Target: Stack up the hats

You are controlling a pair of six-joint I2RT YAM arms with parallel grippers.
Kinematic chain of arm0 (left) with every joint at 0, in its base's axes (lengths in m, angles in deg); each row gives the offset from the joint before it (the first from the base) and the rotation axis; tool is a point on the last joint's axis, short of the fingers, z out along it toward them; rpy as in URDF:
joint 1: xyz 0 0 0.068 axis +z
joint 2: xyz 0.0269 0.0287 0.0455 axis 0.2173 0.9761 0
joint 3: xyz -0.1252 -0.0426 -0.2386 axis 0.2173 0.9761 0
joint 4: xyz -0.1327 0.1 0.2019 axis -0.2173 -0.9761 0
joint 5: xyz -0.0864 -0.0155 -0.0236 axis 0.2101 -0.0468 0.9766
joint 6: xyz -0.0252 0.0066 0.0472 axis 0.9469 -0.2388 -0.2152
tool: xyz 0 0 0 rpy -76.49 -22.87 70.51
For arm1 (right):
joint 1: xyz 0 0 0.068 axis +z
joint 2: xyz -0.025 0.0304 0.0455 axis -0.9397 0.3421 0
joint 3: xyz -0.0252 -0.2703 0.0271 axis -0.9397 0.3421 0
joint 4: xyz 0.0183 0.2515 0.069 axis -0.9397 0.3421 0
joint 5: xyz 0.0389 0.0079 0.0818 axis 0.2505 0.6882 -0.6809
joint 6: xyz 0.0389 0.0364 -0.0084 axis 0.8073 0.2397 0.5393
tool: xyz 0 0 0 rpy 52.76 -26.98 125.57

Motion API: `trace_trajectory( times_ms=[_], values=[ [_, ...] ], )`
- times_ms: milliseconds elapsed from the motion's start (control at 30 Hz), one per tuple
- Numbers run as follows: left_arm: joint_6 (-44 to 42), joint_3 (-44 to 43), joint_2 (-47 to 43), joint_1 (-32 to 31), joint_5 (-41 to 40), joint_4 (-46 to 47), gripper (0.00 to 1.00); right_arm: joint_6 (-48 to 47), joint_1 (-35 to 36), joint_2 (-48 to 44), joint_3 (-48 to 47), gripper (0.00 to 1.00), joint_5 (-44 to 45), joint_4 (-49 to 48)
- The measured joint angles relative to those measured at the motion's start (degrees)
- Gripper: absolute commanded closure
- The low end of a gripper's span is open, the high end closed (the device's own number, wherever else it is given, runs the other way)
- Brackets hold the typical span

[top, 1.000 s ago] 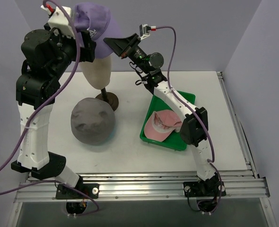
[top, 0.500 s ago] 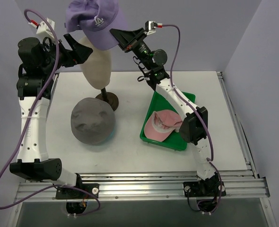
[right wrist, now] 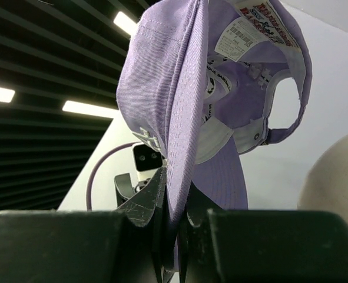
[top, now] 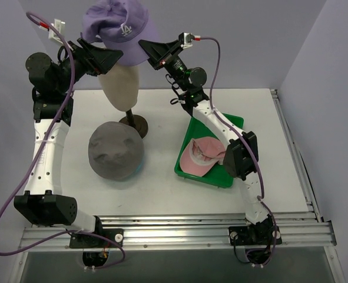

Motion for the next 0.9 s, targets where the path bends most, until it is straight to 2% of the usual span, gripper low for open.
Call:
trace_trajectory(
  times_ms=[233,700,767,800,900],
  values=[
    [3.4,3.1,0.1,0.0,1.0,6.3,0.02,2.1,0.4,0.0,0.4,1.0,0.5,-2.4],
    [4.0,4.8,0.7,0.0,1.4,7.8,0.01,3.6,1.6,0.1,0.4,1.0,1.2,-3.1],
    [5.0,5.2,0.8,0.0,1.7,9.3,0.15,3.6,1.9,0.1,0.4,1.0,1.2,-3.1],
    [5.8,5.4,0.9,0.0,1.7,10.0,0.31,3.5,2.0,0.1,0.4,1.0,1.2,-3.1],
    [7.9,5.4,1.4,0.1,2.1,12.3,0.6,3.4,2.2,0.1,0.4,1.0,1.2,-3.8]
  ],
)
